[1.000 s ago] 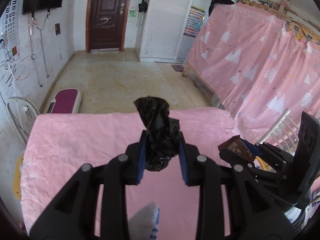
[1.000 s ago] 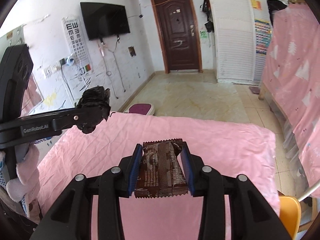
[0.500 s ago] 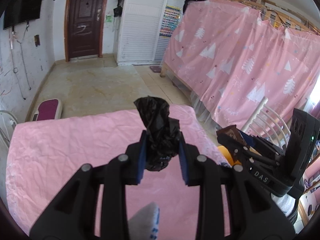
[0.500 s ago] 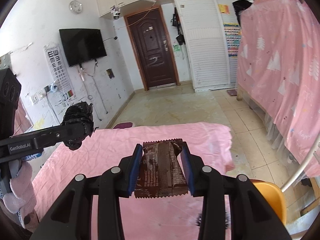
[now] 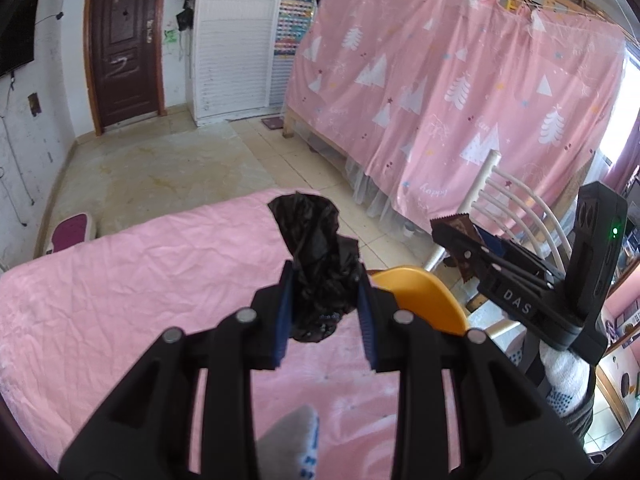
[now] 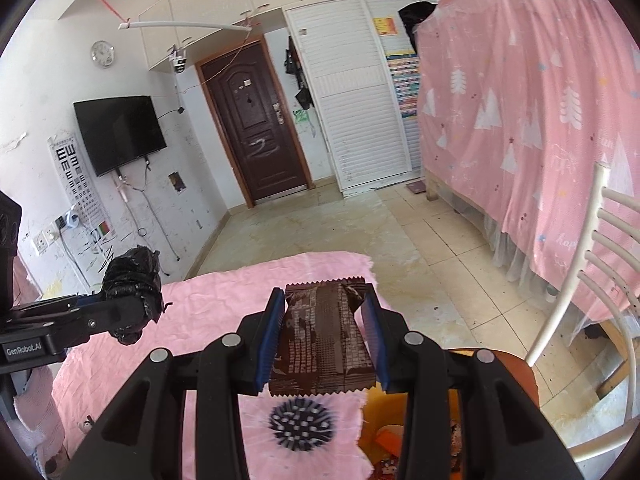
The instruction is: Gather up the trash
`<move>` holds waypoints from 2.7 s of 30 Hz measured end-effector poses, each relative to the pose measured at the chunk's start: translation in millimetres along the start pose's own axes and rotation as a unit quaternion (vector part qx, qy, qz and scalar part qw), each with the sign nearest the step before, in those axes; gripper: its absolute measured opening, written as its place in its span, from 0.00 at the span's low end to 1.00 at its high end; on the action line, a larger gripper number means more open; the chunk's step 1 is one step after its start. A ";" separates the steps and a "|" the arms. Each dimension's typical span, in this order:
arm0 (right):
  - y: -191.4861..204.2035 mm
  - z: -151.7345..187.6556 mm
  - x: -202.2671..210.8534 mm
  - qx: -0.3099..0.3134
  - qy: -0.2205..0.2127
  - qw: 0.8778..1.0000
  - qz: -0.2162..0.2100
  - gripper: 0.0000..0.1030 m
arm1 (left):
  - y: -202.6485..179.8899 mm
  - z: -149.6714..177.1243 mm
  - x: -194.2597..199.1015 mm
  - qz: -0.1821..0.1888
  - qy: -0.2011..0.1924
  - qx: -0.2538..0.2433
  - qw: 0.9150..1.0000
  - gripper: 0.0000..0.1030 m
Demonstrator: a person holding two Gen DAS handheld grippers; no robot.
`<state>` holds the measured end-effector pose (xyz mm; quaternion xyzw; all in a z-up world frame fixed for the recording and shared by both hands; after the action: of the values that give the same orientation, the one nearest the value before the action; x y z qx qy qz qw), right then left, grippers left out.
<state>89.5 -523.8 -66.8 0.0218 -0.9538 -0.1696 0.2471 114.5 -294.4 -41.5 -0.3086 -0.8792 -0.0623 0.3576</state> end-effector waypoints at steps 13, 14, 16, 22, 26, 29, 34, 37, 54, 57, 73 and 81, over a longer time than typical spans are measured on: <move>-63.0 6.9 -3.6 -0.050 0.012 0.998 0.024 0.29 | -56.7 -0.1 -39.2 0.032 0.030 -0.023 0.999 0.27; -66.2 7.1 -4.4 -0.053 0.013 0.998 0.026 0.30 | -59.8 0.8 -42.1 0.034 0.033 -0.024 0.999 0.27; -70.3 7.9 -3.4 -0.059 0.011 0.998 0.027 0.32 | -69.2 2.4 -49.0 0.044 0.042 -0.024 0.998 0.27; -88.3 4.2 9.4 -0.082 -0.008 0.996 0.035 0.40 | -97.1 3.8 -66.6 0.073 0.054 -0.036 0.995 0.28; -98.5 1.1 17.0 -0.098 -0.020 0.994 0.040 0.43 | -111.9 2.7 -70.7 0.097 0.052 -0.040 0.993 0.67; -101.5 -0.2 20.9 -0.103 -0.025 0.993 0.041 0.47 | -116.1 1.2 -66.2 0.101 0.043 -0.048 0.993 0.70; -96.2 1.6 22.7 -0.102 -0.027 0.994 0.042 0.52 | -111.7 1.7 -63.1 0.098 0.044 -0.043 0.993 0.70; -88.0 0.5 22.1 -0.094 -0.024 0.994 0.042 0.53 | -102.9 1.9 -56.7 0.095 0.040 -0.036 0.994 0.70; 16.5 -14.6 11.4 -0.022 -0.020 0.999 0.014 0.89 | -4.3 11.5 14.7 0.013 -0.035 0.014 0.999 0.84; 44.0 -12.0 4.4 0.000 -0.018 1.000 0.003 0.89 | 22.0 16.8 30.7 -0.035 -0.056 0.020 0.998 0.87; 158.6 27.9 -32.3 0.081 0.011 0.996 -0.045 0.89 | 135.2 58.7 104.2 -0.181 -0.105 0.076 0.975 0.89; 198.4 50.3 -45.9 0.120 0.034 0.990 -0.060 0.89 | 172.3 71.9 127.5 -0.206 -0.112 0.114 0.965 0.89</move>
<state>114.0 -315.5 -63.0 0.1142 -0.9551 -0.0674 0.2649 102.6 -68.9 -28.5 -0.0825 -0.9595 0.0012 0.2692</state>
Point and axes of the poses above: each gripper's, at about its wrist camera, not at the fingertips, and x roughly against the way its jaws point, y to its left, z to its underside, the point moved 7 cm from there along -x, roughly the way its jaws point, and after that the axes turned 4 degrees about -x, right-handed, at the moved point
